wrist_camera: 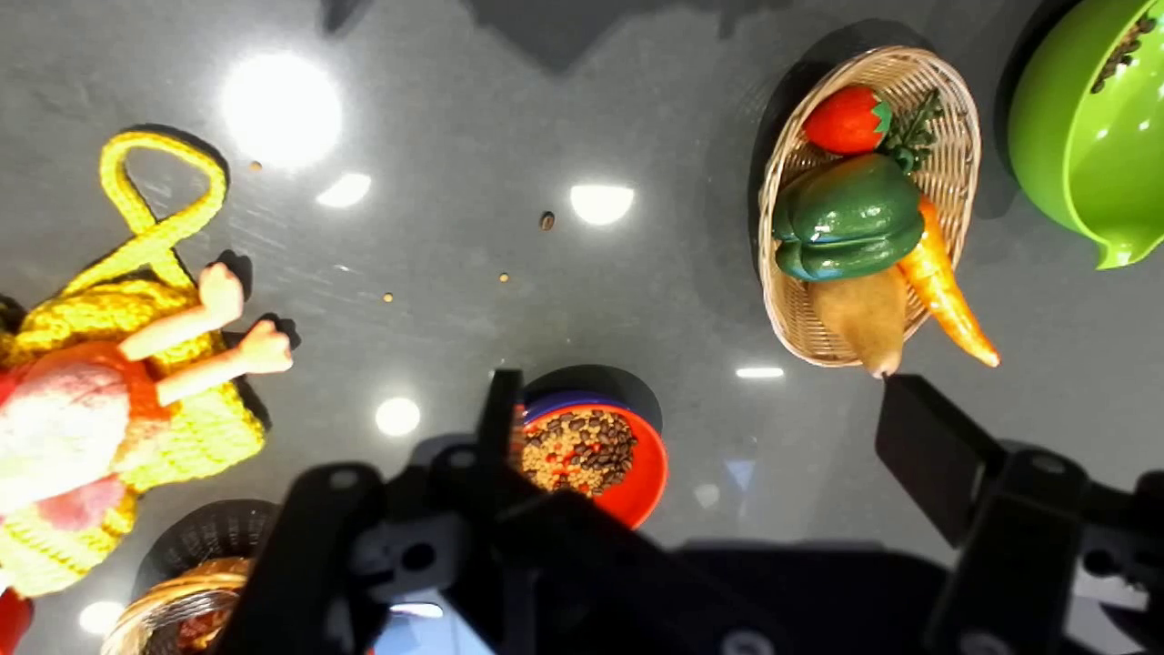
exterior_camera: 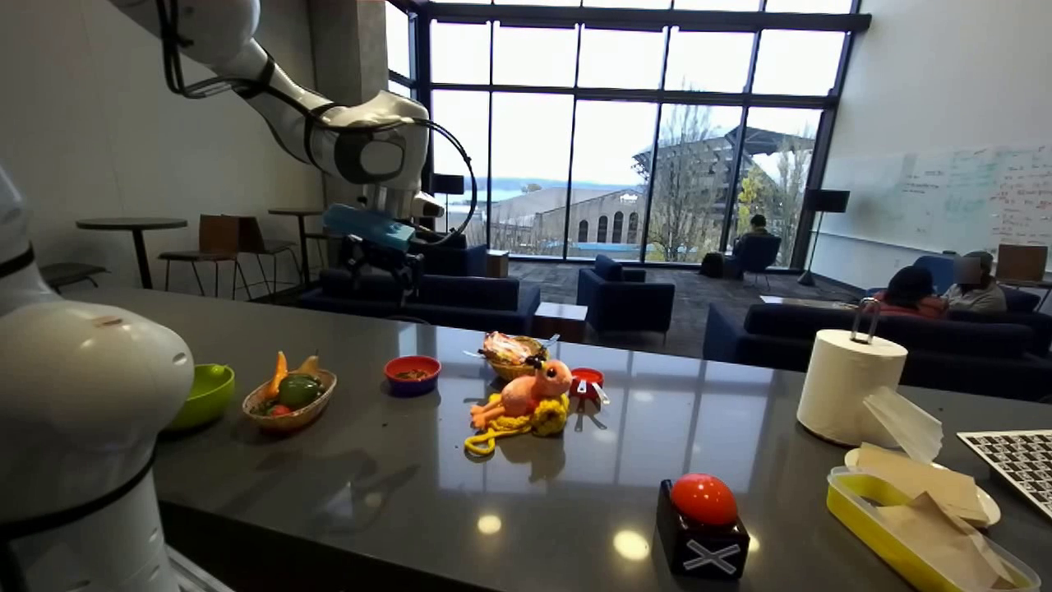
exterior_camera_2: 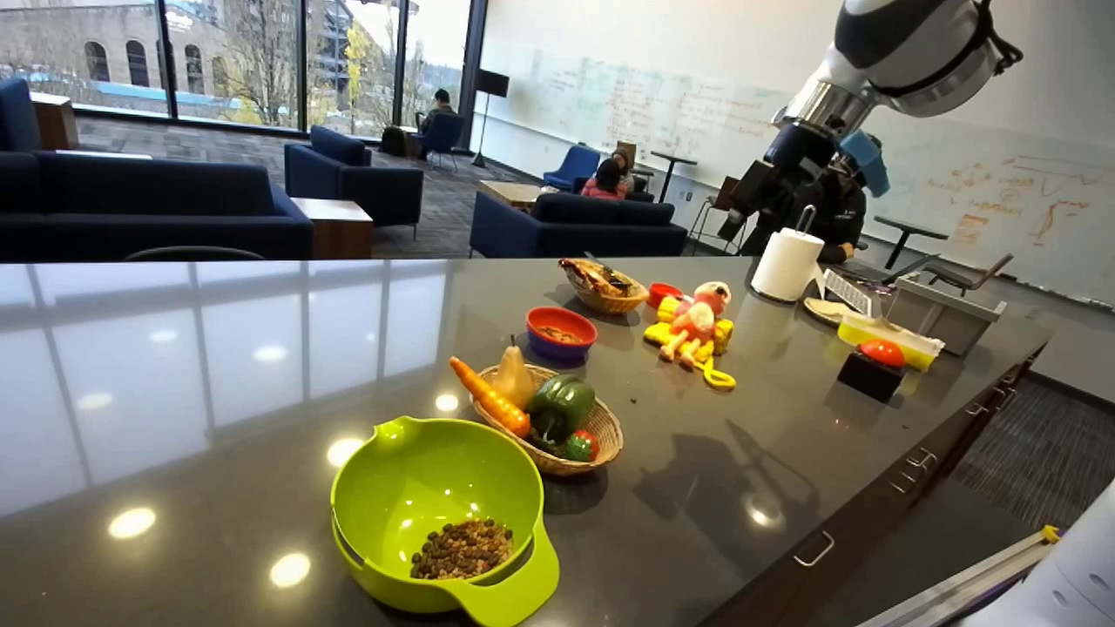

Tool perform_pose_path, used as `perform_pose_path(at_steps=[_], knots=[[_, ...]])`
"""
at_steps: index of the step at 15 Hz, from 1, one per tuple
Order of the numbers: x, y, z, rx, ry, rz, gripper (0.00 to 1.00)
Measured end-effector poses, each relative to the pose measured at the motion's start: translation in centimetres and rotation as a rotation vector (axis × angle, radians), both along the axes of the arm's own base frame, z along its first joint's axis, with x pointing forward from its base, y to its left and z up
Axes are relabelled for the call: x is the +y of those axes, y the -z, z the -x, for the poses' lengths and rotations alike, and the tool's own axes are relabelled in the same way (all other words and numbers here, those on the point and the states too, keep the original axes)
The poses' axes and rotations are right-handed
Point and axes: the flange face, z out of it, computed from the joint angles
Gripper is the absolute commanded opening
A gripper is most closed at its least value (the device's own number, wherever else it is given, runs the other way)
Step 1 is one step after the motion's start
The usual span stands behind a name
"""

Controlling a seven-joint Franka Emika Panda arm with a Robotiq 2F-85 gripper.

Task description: Press the big red button to the right

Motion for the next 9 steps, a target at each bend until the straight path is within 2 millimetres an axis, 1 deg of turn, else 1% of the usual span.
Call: perform_pose_path(at_steps=[5, 7, 9], knots=[[-0.2, 0.2, 0.2, 0.008, -0.025, 0.003, 1.0], [-1.4, 0.4, 0.3, 0.016, -0.041, 0.003, 1.0], [-3.7, 0.5, 0.5, 0.021, -0.042, 0.004, 1.0]])
